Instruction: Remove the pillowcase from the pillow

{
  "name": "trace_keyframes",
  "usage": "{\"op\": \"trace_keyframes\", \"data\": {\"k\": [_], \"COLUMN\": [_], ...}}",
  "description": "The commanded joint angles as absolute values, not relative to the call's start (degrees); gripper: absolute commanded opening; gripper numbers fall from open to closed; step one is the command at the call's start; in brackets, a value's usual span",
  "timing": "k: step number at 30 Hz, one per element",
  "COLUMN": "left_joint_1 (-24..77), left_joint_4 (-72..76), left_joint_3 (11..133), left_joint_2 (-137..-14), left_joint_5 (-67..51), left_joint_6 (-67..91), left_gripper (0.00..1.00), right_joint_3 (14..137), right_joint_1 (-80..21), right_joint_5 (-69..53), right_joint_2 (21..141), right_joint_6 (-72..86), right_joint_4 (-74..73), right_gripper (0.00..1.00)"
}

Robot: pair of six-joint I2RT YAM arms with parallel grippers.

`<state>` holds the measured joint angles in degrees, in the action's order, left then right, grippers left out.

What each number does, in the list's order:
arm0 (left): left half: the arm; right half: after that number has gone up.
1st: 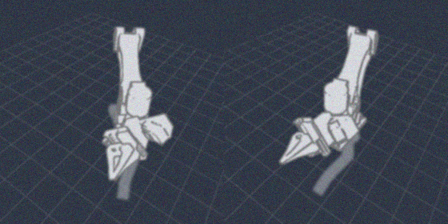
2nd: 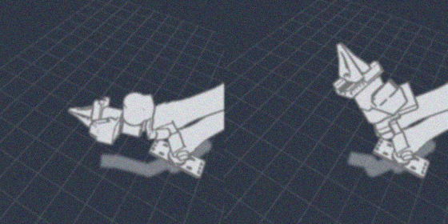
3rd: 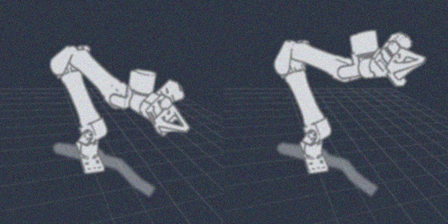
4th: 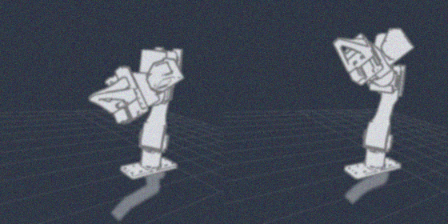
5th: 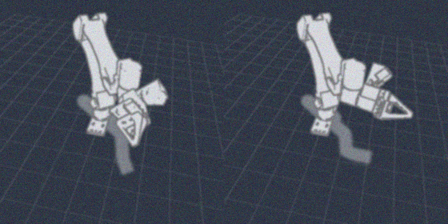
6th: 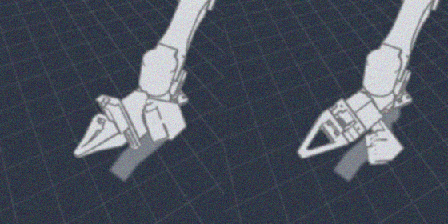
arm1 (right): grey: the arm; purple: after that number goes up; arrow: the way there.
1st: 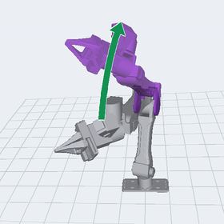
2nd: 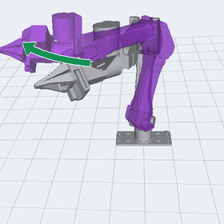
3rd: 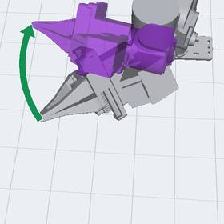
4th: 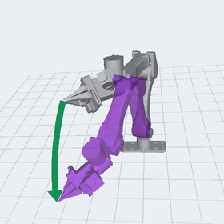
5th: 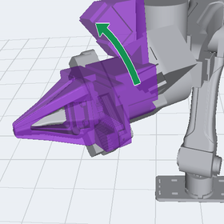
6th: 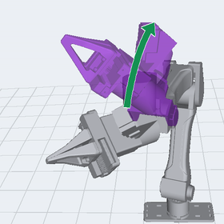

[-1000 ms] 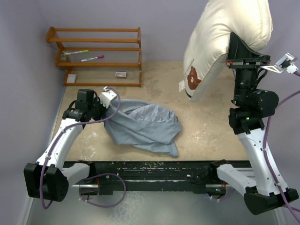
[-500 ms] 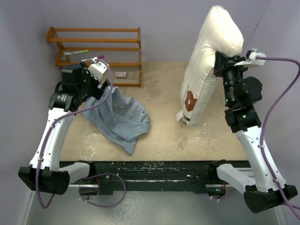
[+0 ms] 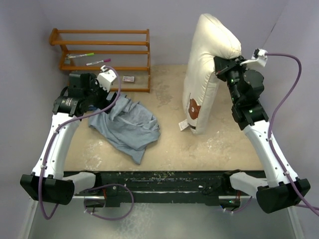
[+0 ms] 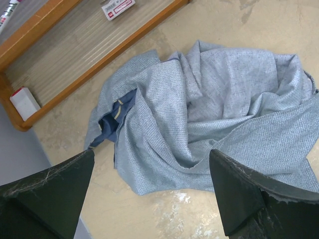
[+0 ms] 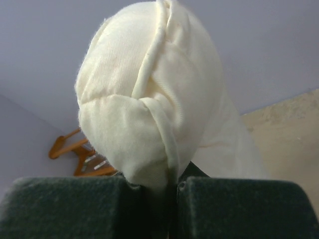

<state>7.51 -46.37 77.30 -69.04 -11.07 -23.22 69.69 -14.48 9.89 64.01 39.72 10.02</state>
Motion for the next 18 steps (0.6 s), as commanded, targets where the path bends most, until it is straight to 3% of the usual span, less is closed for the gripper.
{"op": "trace_keyframes", "data": {"k": [1, 2, 4, 7, 9, 10, 14, 18], "left_joint_1": [7.29, 7.29, 7.29, 7.29, 7.29, 7.29, 7.29, 7.29], "left_joint_4": [-46.24, -46.25, -46.55, -47.1, -47.41, -47.41, -46.97, -45.94], "left_joint_3": [79.35, 79.21, 79.02, 78.8, 78.42, 78.29, 77.18, 76.9], "left_joint_2": [-66.77, -66.58, -66.22, -65.5, -65.02, -64.77, -64.3, -64.42], "left_joint_5": [-12.67, -12.63, -12.73, -13.09, -13.1, -12.96, -12.33, -12.26], "left_joint_6": [-21.62, -21.54, -21.36, -21.41, -21.94, -22.23, -22.63, -21.19], "left_gripper": [0.99, 0.99, 0.99, 0.99, 0.99, 0.99, 0.99, 0.99], "right_joint_3": [77.91, 78.28, 75.83, 69.88, 66.26, 65.25, 63.38, 62.36], "right_joint_1": [-12.4, -11.68, -9.34, -4.89, -3.41, -3.13, -3.03, -2.99], "right_joint_5": [15.66, 16.76, 15.95, 15.33, 17.21, 18.2, 23.15, 25.97], "right_joint_2": [62.57, 63.18, 64.11, 64.79, 64.95, 65.27, 64.78, 61.49], "right_joint_6": [48.34, 48.53, 48.55, 49.27, 47.9, 47.11, 46.66, 49.2], "right_joint_4": [11.19, 8.19, 5.33, 0.67, -1.93, -4.07, -11.69, -17.89], "right_gripper": [0.0, 0.0, 0.17, 0.26, 0.47, 0.65, 0.96, 1.0]}}
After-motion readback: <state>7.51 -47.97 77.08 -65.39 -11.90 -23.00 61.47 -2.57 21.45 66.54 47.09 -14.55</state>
